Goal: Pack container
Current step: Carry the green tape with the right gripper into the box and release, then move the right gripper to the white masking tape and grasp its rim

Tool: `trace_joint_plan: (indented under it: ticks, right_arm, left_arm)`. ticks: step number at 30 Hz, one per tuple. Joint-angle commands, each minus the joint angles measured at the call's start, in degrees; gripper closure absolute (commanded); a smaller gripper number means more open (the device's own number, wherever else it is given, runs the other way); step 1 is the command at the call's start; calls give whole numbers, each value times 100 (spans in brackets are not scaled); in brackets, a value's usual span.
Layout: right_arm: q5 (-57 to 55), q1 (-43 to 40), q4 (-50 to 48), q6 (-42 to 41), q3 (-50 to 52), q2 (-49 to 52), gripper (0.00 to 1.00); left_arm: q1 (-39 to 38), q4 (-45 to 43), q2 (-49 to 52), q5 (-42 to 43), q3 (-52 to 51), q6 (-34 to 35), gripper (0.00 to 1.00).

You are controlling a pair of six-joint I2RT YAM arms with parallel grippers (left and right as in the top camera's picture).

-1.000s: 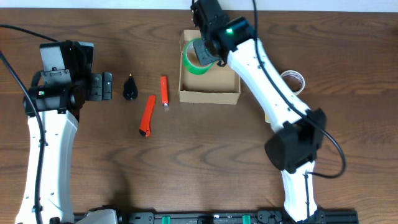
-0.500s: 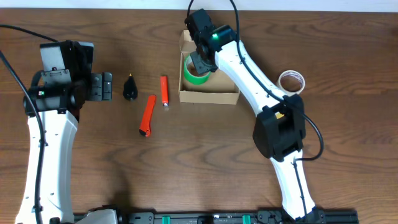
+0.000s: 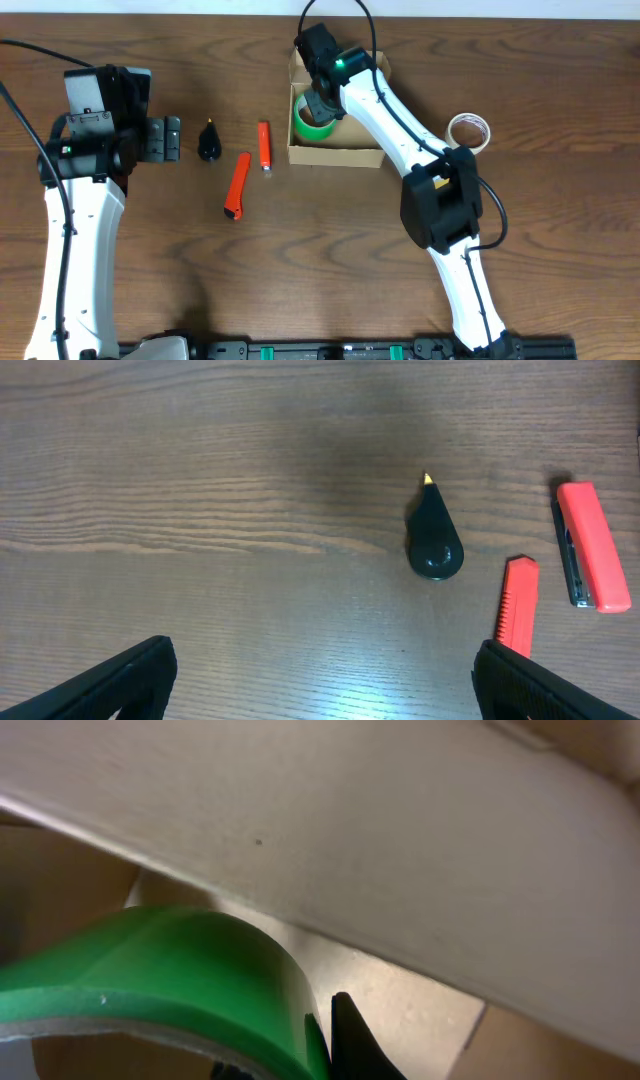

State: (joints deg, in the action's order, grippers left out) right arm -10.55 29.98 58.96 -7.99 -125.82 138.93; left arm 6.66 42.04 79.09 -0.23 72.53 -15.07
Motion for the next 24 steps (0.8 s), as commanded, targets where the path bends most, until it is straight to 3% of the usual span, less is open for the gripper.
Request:
trace_joint_plan:
  ticks: [1, 4, 6, 8, 24]
  right_arm:
    - [-39, 7, -57, 79, -2, 116, 99]
    - [-39, 0, -94, 79, -2, 116, 94]
    - [-37, 0, -92, 79, -2, 116, 74]
    - [-42, 2, -87, 83, -11, 111, 65]
    - [-251, 15, 1567, 81, -1777, -994, 55]
  left_arm:
    - [17, 17, 15, -37, 122, -37, 5]
    - [17, 17, 15, -37, 122, -37, 5]
    - [17, 17, 15, -37, 122, -35, 5]
    - [17, 17, 15, -37, 122, -37, 5]
    - [17, 17, 15, -37, 122, -37, 5]
